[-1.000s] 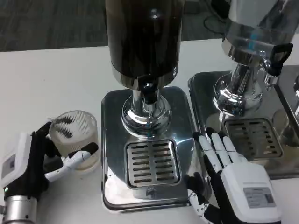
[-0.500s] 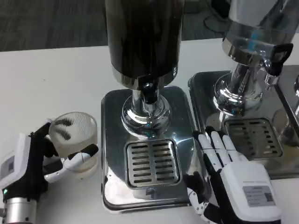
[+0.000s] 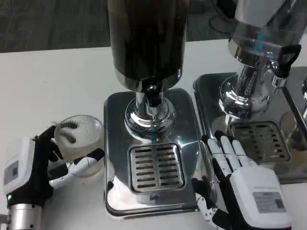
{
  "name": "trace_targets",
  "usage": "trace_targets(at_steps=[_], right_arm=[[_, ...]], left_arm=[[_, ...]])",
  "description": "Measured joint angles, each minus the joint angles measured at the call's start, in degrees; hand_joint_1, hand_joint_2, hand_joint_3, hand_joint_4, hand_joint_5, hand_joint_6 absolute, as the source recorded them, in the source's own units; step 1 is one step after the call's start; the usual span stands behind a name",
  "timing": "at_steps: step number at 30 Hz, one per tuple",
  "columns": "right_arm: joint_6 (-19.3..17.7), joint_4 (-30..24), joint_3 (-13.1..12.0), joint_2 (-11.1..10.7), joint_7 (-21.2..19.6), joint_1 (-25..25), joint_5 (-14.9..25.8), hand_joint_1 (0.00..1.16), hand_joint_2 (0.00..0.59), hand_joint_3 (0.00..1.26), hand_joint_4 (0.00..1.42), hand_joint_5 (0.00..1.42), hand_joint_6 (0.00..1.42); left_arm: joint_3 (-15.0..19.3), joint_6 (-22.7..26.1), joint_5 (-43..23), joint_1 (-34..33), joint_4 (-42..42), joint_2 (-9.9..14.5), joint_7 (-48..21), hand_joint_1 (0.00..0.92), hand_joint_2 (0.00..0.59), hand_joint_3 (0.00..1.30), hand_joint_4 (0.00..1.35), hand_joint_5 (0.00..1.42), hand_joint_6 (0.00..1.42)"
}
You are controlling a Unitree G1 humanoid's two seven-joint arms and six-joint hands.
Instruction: Grasp the cup under the faucet to collect the drink, then remove the cup.
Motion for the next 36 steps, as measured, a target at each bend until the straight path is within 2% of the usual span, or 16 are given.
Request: trace_targets(at_steps=[14,26,33,36], right_arm=[[0.1,0.0,-0.3,0.2,-0.5,-1.2,-0.2,0.53,0.493,0.07,0.00,0.03,0.23],[1.1,0.0,-0.3,1.0,-0.9,-1.6,-0.9,0.53,0.493,0.07,0.00,0.03,0.23],[2.3,0.0,0.2,2.7,-1.6,-1.6,-1.3,0.53,0.493,0.07,0.00,0.03,0.23],[2.5,0.0,0.4,2.7,-1.6,-1.5,-1.3,0.53,0.493,0.07,0.00,0.03,0.23]], left_arm=[[-0.4,-1.9,2.4,-0.1,-3.4,0.1,2.0,0.526,0.086,0.50,0.63,0.84,0.93],[-6.3,-3.1,6.6,-2.2,-5.3,-1.3,2.0,0.530,0.084,0.50,0.63,0.84,0.94],[-10.2,-3.3,7.9,-6.5,-1.0,-3.2,1.7,0.531,0.084,0.50,0.63,0.84,0.93],[-11.5,-3.3,8.8,-8.2,0.2,-4.1,1.7,0.531,0.083,0.50,0.63,0.84,0.93]])
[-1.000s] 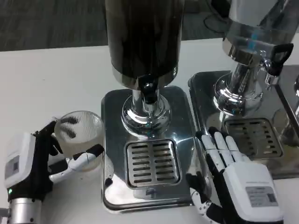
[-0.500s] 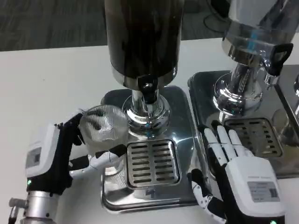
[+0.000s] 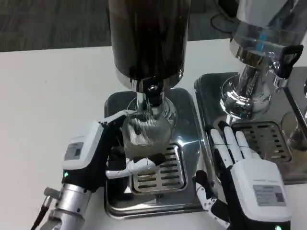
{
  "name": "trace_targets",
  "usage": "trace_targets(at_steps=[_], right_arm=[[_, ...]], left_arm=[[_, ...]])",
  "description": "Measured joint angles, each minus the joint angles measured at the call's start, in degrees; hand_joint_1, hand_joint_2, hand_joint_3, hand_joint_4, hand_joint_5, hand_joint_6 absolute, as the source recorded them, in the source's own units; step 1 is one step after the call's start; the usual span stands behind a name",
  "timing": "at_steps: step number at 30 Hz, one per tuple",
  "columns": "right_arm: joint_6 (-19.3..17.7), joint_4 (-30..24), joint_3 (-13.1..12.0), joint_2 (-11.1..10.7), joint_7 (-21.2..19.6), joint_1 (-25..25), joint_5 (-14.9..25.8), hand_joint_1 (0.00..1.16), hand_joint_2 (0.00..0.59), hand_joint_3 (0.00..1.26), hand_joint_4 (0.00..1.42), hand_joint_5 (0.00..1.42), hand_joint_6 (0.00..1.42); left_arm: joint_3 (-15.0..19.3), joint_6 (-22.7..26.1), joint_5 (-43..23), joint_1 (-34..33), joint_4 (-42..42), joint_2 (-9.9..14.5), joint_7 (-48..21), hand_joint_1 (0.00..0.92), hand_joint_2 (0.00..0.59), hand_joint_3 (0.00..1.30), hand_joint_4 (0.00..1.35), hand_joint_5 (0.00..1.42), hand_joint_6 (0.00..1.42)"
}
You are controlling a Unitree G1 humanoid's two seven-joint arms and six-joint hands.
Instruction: Grasp the cup under the faucet to collect the drink, then remove the cup.
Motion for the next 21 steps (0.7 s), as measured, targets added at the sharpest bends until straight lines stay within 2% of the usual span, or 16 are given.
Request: trace_targets(at_steps=[7,11,13,15,19,21], right_arm=[[0.6,0.0,0.4,0.3,-0.1,0.3,0.0,0.53,0.493,0.07,0.00,0.03,0.23],[0.7,0.0,0.6,0.4,-0.4,0.5,0.0,0.53,0.493,0.07,0.00,0.03,0.23],[0.7,0.0,0.7,0.5,-0.6,0.5,0.0,0.53,0.493,0.07,0.00,0.03,0.23],[0.7,0.1,0.7,0.4,-0.7,0.5,0.1,0.53,0.493,0.07,0.00,0.03,0.23],[0.7,0.2,0.8,0.3,-0.7,0.3,0.5,0.53,0.493,0.07,0.00,0.03,0.23],[0.7,0.3,0.8,0.2,-0.7,0.1,0.8,0.53,0.492,0.07,0.00,0.03,0.23]], left_arm=[[-2.9,0.0,0.3,-2.5,1.8,-0.8,0.2,0.531,0.083,0.50,0.63,0.83,0.93],[-4.8,0.0,0.8,-3.5,3.0,-1.4,1.1,0.479,0.073,0.48,0.60,0.81,0.91],[-5.6,0.0,0.8,-3.7,3.3,-1.4,1.6,0.420,0.062,0.45,0.56,0.79,0.86],[-6.2,-0.1,0.9,-3.7,3.5,-1.4,1.9,0.300,0.060,0.37,0.52,0.75,0.77],[-7.1,0.0,1.8,-3.7,4.7,-1.2,1.8,0.093,0.043,0.19,0.30,0.57,0.51],[-7.0,0.0,1.8,-3.6,4.7,-0.7,1.8,0.024,0.034,0.16,0.24,0.52,0.45]])
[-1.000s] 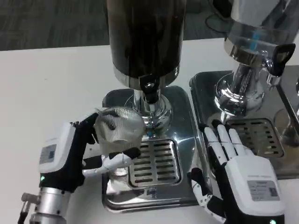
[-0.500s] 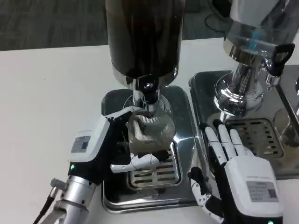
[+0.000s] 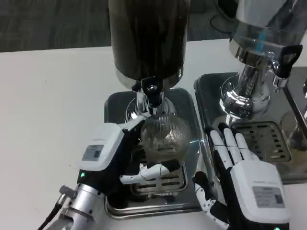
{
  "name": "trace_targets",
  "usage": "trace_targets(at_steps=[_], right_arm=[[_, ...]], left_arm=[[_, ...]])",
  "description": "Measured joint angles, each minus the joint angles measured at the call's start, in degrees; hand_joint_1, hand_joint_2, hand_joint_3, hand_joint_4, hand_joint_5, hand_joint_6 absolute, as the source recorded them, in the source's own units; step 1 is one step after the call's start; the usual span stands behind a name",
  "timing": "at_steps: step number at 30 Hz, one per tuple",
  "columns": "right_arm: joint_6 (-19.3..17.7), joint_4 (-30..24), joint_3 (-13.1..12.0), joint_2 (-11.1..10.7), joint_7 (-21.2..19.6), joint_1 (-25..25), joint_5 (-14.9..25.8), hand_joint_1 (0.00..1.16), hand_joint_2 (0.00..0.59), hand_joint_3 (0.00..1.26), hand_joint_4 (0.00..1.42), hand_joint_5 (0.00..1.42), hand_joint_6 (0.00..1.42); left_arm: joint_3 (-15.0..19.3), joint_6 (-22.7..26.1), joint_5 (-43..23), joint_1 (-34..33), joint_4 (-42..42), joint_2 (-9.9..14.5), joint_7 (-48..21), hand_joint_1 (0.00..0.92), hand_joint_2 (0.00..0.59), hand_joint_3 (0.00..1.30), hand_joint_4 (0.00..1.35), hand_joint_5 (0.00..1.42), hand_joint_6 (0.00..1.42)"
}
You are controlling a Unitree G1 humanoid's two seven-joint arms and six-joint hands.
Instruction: Grasp the cup under the faucet to collect the drink, then remove the cup.
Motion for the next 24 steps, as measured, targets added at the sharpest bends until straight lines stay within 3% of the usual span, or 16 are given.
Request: trace_targets(at_steps=[10,16,21,24], right_arm=[[-0.5,0.4,0.1,-0.7,0.9,-1.3,1.3,0.51,0.472,0.05,0.00,0.00,0.22],[0.0,-1.0,-0.3,-2.6,2.5,-0.9,0.7,0.48,0.457,0.04,0.00,0.00,0.17],[2.9,-2.3,-0.6,-3.6,6.1,-0.9,-2.5,0.38,0.411,0.00,0.00,0.00,0.02],[3.9,-2.5,-0.7,-4.4,8.1,-1.1,-3.3,0.35,0.394,0.00,0.00,0.00,0.00]], left_arm=[[3.6,0.1,-1.2,4.3,-4.8,2.7,0.7,0.000,0.001,0.13,0.21,0.49,0.41],[7.3,0.2,-4.0,9.1,-12.6,5.5,-0.3,0.000,0.006,0.11,0.19,0.42,0.33],[10.2,2.4,-3.1,14.7,-22.0,9.5,-1.4,0.000,0.021,0.01,0.01,0.23,0.15],[10.6,4.6,-0.6,16.9,-25.4,12.0,-1.5,0.000,0.024,0.00,0.00,0.10,0.03]])
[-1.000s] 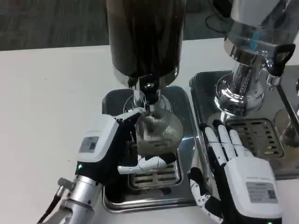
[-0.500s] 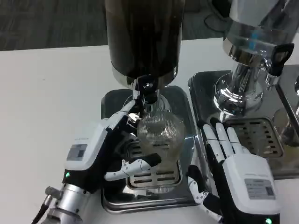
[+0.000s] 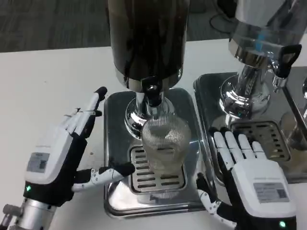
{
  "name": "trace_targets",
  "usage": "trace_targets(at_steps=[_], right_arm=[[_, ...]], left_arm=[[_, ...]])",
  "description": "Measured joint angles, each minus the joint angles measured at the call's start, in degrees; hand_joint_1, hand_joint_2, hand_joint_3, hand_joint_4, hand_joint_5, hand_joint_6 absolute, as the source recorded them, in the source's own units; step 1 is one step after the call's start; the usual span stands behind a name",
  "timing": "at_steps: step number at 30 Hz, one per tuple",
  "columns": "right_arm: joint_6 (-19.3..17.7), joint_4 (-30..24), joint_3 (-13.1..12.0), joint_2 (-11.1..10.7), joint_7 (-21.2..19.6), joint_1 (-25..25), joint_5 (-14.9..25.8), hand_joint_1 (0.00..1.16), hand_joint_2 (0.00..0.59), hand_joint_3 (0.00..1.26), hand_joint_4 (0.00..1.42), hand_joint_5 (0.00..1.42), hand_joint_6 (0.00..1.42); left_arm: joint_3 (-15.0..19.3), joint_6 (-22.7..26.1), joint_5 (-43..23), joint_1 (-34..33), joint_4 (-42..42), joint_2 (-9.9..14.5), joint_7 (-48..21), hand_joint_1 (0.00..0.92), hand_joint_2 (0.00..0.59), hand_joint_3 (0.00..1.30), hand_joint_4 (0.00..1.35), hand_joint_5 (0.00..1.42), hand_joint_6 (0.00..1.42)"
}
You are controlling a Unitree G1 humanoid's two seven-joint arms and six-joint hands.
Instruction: Grasp the cup under the faucet to collect the drink, then remove the cup.
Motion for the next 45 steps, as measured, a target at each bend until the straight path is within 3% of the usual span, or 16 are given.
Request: trace_targets(at_steps=[6,10,14,19,24,29,36,45], right_arm=[[0.5,-0.3,-0.4,-0.3,1.4,-0.2,0.0,0.34,0.393,0.00,0.00,0.00,0.00],[0.5,-0.4,-0.9,-0.3,1.4,-0.2,0.2,0.34,0.393,0.00,0.00,0.00,0.00],[0.5,-0.5,-1.3,-0.3,1.4,-0.2,0.3,0.34,0.393,0.00,0.00,0.00,0.00],[0.5,-0.5,-1.5,-0.3,1.4,-0.2,0.6,0.33,0.393,0.00,0.00,0.00,0.00],[0.4,-0.4,-1.5,-0.3,1.4,-0.2,0.7,0.33,0.393,0.00,0.00,0.00,0.01],[0.4,-0.4,-1.5,-0.2,1.3,-0.2,0.8,0.33,0.393,0.00,0.00,0.00,0.01],[0.4,-0.3,-1.5,0.1,1.3,-0.2,1.6,0.33,0.393,0.00,0.00,0.00,0.03],[0.6,-0.3,-1.7,0.8,1.2,-0.2,2.4,0.33,0.398,0.00,0.00,0.00,0.04]], left_arm=[[1.2,1.8,1.8,4.0,-6.5,2.5,-1.4,0.000,0.040,0.00,0.00,0.00,0.00],[3.7,-2.1,-3.6,5.9,-9.9,2.8,-5.1,0.000,0.046,0.00,0.00,0.00,0.00],[6.4,-7.7,-12.9,6.5,-11.5,3.1,-11.2,0.000,0.059,0.00,0.00,0.00,0.00],[7.3,-14.0,-32.4,6.3,-13.1,4.1,-27.5,0.000,0.064,0.00,0.00,0.00,0.00],[6.7,-13.5,-53.2,5.6,-18.1,4.1,-46.2,0.000,0.074,0.00,0.00,0.04,0.01],[6.6,-8.1,-64.8,5.2,-22.2,3.7,-61.4,0.000,0.073,0.00,0.00,0.07,0.05],[9.6,-2.5,-67.3,5.2,-26.2,1.2,-71.9,0.000,0.075,0.00,0.00,0.13,0.09],[11.5,2.5,-66.1,2.6,-26.2,-2.6,-77.0,0.000,0.086,0.00,0.00,0.16,0.12]])
